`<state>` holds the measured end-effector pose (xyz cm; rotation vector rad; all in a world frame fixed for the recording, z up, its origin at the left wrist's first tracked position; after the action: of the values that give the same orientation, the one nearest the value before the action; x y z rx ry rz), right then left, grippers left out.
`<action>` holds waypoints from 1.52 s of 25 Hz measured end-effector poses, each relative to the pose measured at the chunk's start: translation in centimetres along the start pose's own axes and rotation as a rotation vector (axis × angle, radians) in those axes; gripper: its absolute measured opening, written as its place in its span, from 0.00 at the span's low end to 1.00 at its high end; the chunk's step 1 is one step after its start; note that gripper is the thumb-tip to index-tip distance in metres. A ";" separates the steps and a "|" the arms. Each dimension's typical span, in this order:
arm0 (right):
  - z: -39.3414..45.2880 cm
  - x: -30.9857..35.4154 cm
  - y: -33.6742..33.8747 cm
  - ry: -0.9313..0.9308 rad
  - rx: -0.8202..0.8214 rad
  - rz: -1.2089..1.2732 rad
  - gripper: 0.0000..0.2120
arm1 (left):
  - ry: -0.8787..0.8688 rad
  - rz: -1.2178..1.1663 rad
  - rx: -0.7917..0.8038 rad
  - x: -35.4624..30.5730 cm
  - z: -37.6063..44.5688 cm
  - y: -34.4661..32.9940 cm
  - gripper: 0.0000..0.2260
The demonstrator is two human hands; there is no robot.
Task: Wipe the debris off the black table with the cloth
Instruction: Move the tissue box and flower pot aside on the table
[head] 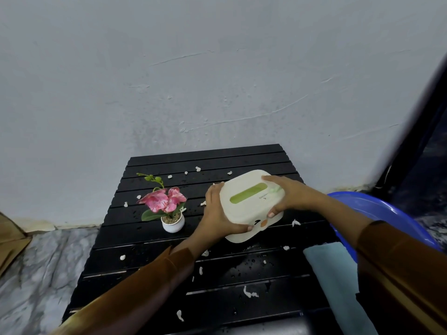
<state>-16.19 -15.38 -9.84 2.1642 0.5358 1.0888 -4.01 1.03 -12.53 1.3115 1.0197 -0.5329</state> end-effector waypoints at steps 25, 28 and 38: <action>11.7 -2.8 9.8 0.002 -0.110 0.182 0.43 | 0.000 -0.053 -0.144 1.5 15.2 3.8 0.56; 11.6 -2.5 9.7 -0.017 -0.106 0.165 0.43 | 0.015 -0.055 -0.125 1.9 15.4 3.8 0.56; 7.3 2.5 9.8 0.038 -0.189 0.079 0.37 | 0.096 0.075 -0.089 -0.9 13.0 5.1 0.53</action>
<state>-8.13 -23.43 -4.79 2.0173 0.3518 1.1762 3.72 -10.34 -9.89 1.3009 1.0572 -0.3670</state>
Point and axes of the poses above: each hand's wrist, its own z-axis towards the middle knuckle, its own y-axis out of the back of the hand, x = y × z, the point moved 5 cm from there along z, towards the middle knuckle, and after that the axes turned 14 degrees about x, right-handed, at the moved point
